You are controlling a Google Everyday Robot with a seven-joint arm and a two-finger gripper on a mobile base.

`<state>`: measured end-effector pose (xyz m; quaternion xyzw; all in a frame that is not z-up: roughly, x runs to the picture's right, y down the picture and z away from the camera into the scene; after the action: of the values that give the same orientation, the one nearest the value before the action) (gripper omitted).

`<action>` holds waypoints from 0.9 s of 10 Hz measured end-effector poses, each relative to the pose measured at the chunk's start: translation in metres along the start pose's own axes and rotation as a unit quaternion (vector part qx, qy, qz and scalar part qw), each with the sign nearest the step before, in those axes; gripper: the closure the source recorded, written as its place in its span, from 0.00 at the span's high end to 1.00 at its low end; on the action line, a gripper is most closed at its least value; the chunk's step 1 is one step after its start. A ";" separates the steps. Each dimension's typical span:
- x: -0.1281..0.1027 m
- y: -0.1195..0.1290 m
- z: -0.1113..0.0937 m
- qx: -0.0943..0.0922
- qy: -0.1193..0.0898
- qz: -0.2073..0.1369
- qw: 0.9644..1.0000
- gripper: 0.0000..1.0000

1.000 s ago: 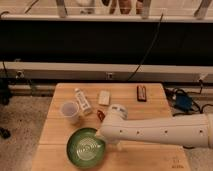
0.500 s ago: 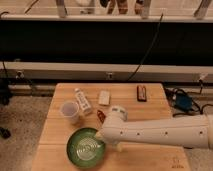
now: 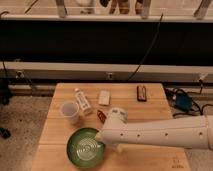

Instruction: Pick up the ceramic bowl

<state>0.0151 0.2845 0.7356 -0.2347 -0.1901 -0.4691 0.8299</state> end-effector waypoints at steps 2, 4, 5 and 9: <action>-0.001 0.001 0.001 0.000 0.001 0.000 1.000 0.80; -0.003 0.002 0.006 0.002 -0.001 0.000 1.000 0.80; -0.003 0.002 0.006 0.002 -0.001 0.000 1.000 0.80; -0.005 0.003 0.010 0.004 -0.001 0.000 1.000 0.80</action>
<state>0.0144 0.2953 0.7400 -0.2323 -0.1929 -0.4684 0.8303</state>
